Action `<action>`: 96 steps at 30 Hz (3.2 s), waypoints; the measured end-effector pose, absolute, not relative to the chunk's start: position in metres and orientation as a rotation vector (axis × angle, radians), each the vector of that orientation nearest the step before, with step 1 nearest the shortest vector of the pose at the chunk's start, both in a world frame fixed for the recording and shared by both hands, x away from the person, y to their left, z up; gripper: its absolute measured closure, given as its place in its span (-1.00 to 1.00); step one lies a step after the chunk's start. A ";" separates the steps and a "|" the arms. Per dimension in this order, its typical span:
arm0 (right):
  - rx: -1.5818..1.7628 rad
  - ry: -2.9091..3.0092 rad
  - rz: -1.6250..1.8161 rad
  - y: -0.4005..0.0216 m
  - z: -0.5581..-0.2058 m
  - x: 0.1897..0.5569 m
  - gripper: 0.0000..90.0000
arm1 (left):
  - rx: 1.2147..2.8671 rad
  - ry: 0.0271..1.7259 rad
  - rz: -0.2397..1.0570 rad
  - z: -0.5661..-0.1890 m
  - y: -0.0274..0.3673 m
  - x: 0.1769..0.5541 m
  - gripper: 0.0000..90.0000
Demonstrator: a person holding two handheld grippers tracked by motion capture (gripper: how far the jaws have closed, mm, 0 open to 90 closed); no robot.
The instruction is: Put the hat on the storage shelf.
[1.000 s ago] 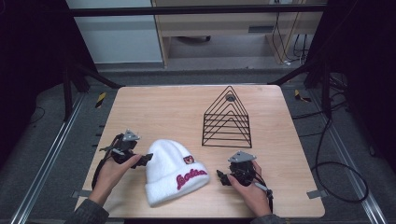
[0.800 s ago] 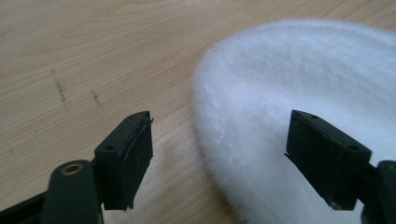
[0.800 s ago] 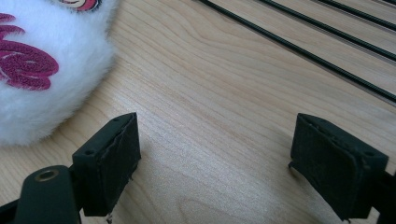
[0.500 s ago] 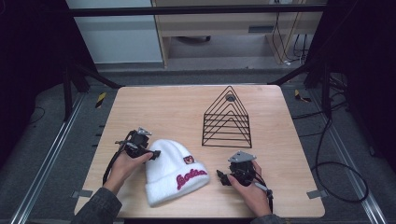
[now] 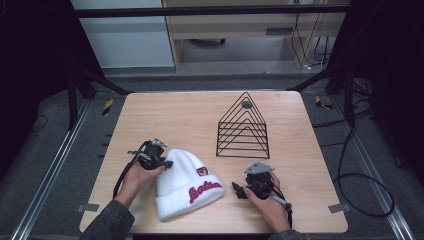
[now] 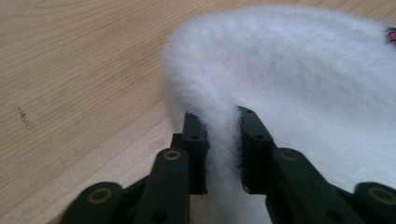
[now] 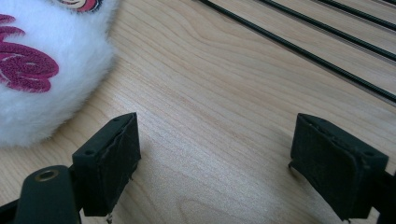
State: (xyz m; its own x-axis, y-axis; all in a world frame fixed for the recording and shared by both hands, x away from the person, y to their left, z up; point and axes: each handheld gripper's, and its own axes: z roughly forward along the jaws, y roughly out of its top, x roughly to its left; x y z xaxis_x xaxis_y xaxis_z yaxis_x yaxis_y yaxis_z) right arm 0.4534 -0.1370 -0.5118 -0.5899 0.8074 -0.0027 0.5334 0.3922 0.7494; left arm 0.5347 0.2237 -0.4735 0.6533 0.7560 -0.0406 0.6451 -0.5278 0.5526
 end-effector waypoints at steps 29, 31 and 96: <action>1.159 2.289 1.029 -0.137 -0.512 0.454 -0.65 | 2.179 0.764 0.572 -0.373 0.202 0.483 0.85; 1.163 2.286 1.027 -0.137 -0.512 0.453 -0.65 | 2.162 0.759 0.568 -0.368 0.202 0.482 0.86; 0.845 2.185 1.262 -0.108 -0.345 0.474 -0.46 | 1.940 0.395 0.698 -0.179 0.157 0.509 0.85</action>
